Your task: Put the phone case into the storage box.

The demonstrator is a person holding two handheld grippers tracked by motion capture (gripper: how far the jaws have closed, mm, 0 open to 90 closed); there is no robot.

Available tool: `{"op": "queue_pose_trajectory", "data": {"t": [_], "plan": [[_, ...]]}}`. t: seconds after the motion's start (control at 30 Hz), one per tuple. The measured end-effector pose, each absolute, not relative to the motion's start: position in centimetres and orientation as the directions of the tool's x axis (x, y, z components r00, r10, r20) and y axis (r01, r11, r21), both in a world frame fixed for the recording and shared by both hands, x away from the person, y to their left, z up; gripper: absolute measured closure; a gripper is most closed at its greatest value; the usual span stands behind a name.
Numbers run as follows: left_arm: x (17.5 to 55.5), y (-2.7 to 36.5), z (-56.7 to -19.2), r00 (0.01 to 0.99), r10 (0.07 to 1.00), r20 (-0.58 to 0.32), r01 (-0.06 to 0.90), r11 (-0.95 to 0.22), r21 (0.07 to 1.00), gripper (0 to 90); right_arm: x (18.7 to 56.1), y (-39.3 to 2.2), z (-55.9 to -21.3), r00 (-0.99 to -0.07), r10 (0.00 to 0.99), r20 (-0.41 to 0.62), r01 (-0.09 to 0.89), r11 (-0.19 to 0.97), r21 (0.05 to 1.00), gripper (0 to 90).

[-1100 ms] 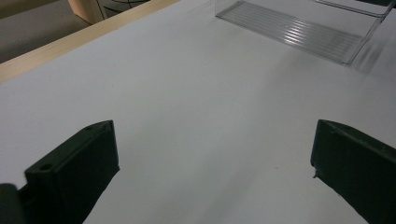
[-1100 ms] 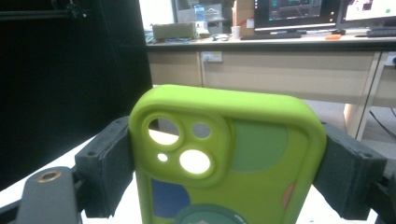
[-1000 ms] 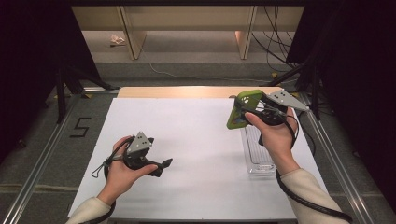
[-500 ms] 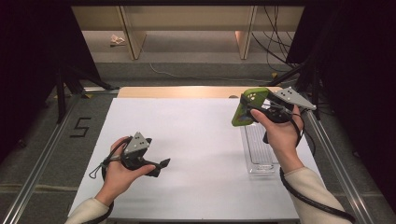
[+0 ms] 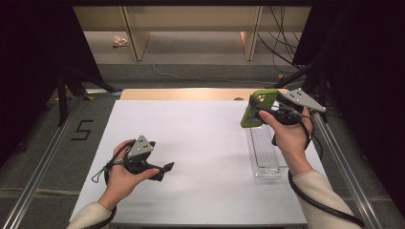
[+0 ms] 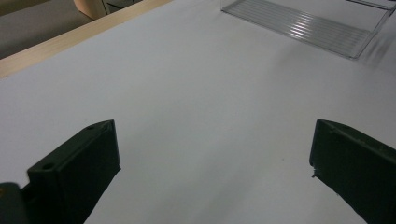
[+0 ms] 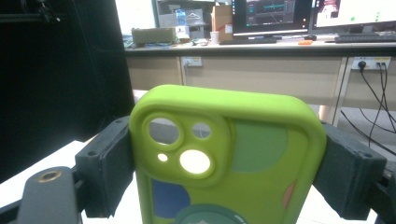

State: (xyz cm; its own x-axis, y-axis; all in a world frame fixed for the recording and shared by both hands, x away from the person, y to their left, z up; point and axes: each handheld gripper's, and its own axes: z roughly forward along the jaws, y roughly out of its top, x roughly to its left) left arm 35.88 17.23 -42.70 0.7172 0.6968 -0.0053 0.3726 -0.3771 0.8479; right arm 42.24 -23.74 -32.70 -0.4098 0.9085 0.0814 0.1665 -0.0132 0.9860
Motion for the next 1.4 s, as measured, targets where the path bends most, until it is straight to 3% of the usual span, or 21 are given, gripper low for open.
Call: {"op": "queue_pose_trajectory", "data": {"t": [1.4], "plan": [[36.0,17.4,-42.7,0.715,0.7,-0.002,0.37,-0.375,0.85,1.9,43.2,-26.0,-32.9,-0.34,0.937,0.081,0.176,-0.021,0.984,17.2]]}}
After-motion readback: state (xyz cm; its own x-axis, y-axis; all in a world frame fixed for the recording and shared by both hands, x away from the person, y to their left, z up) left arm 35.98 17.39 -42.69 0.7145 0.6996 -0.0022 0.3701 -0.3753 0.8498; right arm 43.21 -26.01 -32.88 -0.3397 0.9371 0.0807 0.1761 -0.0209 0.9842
